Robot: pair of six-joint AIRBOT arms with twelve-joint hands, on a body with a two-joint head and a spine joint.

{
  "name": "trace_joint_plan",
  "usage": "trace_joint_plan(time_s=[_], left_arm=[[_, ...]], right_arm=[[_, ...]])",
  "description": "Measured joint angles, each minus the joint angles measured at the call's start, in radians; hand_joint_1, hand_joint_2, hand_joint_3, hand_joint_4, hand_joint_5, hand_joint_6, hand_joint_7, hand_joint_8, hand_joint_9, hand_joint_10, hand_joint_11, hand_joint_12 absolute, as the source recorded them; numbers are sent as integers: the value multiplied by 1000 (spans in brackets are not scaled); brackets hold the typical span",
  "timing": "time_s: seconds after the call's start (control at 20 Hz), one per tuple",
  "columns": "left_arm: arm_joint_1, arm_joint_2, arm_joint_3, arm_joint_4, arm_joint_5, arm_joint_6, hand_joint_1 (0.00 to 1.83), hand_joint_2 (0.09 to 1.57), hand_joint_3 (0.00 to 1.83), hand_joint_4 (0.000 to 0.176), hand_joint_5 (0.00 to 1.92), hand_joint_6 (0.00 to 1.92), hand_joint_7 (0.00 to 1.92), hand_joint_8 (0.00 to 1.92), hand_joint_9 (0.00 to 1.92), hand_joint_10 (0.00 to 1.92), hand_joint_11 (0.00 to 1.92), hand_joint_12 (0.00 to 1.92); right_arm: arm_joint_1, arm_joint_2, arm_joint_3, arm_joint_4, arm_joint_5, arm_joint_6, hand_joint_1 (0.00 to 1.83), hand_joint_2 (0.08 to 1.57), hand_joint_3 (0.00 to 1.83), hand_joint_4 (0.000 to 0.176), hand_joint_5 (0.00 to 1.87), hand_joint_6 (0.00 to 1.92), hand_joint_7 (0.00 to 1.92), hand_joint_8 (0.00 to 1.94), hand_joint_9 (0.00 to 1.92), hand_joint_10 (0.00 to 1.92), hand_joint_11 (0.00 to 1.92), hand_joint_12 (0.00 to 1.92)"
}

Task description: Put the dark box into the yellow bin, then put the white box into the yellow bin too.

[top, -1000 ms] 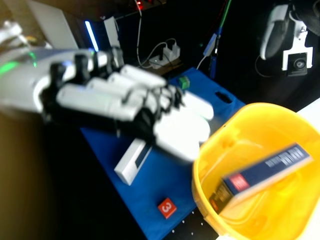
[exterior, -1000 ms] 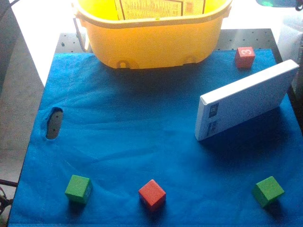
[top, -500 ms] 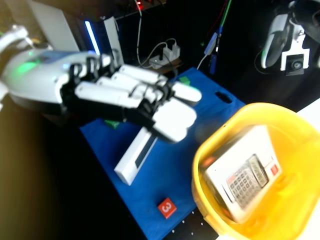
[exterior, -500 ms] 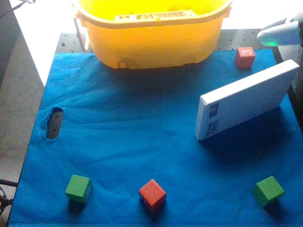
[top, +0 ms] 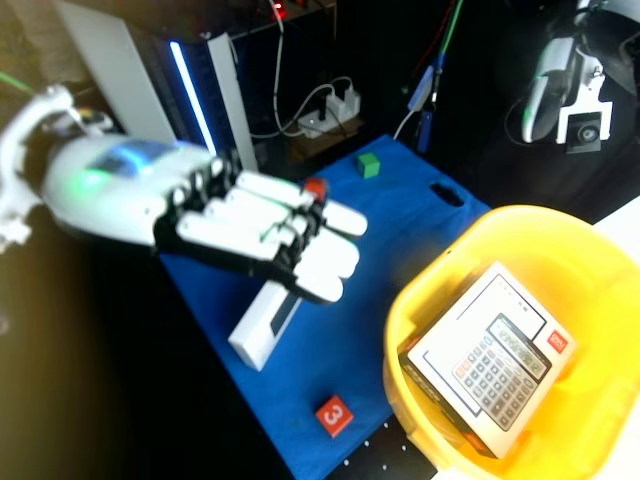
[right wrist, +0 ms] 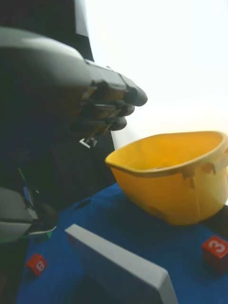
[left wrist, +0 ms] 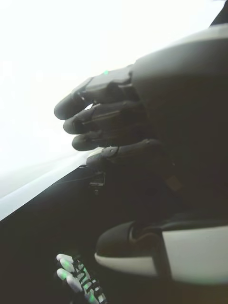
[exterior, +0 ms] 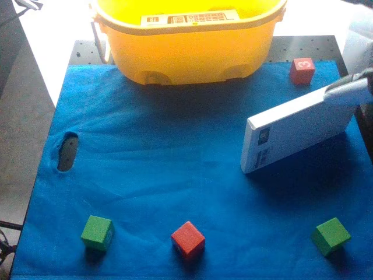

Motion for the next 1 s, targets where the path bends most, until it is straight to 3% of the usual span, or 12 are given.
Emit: trace_joint_plan(time_s=[0.1,0.2,0.25,0.3,0.4,0.55,0.65,0.7,0.75,0.85,0.95,1.0], left_arm=[[11,0,0,-6,0,0,1035,957,0,19,453,0,311,0,259,0,0,819],[19,0,0,-5,2,0,1052,943,0,13,494,10,435,29,361,28,0,1085],[19,0,0,-8,2,0,1051,960,2,5,485,4,437,18,345,14,0,982],[19,0,0,-11,1,0,1021,950,0,19,445,1,347,3,289,4,0,880],[21,3,0,-11,0,0,1020,965,2,15,462,6,344,11,261,8,0,742],[21,4,0,-13,0,0,1039,972,0,28,438,5,296,2,260,7,0,791],[23,4,0,-11,-1,0,1027,941,0,14,475,11,361,12,302,10,0,888],[23,4,0,-11,-2,0,990,931,0,62,443,3,309,2,266,2,0,830],[23,4,-1,-11,-3,0,991,915,0,66,444,4,315,7,288,12,0,820],[31,4,-1,-17,-8,0,1002,918,0,35,441,2,327,10,253,8,0,673],[33,4,-1,-11,-5,0,1024,923,1,40,491,14,364,10,274,7,0,719],[33,4,-1,-13,-6,0,984,925,1,64,470,3,297,5,220,4,0,591]], right_arm=[[-22,-11,0,0,2,1,296,809,1,0,83,1,229,3,221,2,128,230],[-48,-25,0,-3,4,3,374,802,0,0,89,3,208,0,213,3,134,209],[-63,-31,0,-3,3,5,448,782,0,0,86,1,209,1,212,3,133,206],[-69,-41,2,-4,-1,10,485,768,0,0,88,2,205,0,209,1,137,205],[-89,-62,19,-2,7,30,494,777,0,0,78,0,212,3,186,0,105,187],[-118,-74,32,8,3,32,602,741,0,0,111,2,261,4,234,5,155,186],[-121,-89,42,9,-11,32,679,756,5,0,131,6,287,9,260,10,196,193],[-121,-98,50,11,-21,33,736,763,7,0,141,9,301,13,264,10,198,192],[-121,-106,56,12,-34,33,748,763,6,0,143,8,295,9,266,10,194,188],[-123,-118,64,20,-45,33,766,753,0,0,145,7,282,2,269,9,177,181],[-129,-123,68,23,-42,33,787,741,0,0,164,12,304,9,284,12,196,189],[-136,-129,71,27,-40,32,762,732,0,0,167,11,309,10,291,14,201,192]])
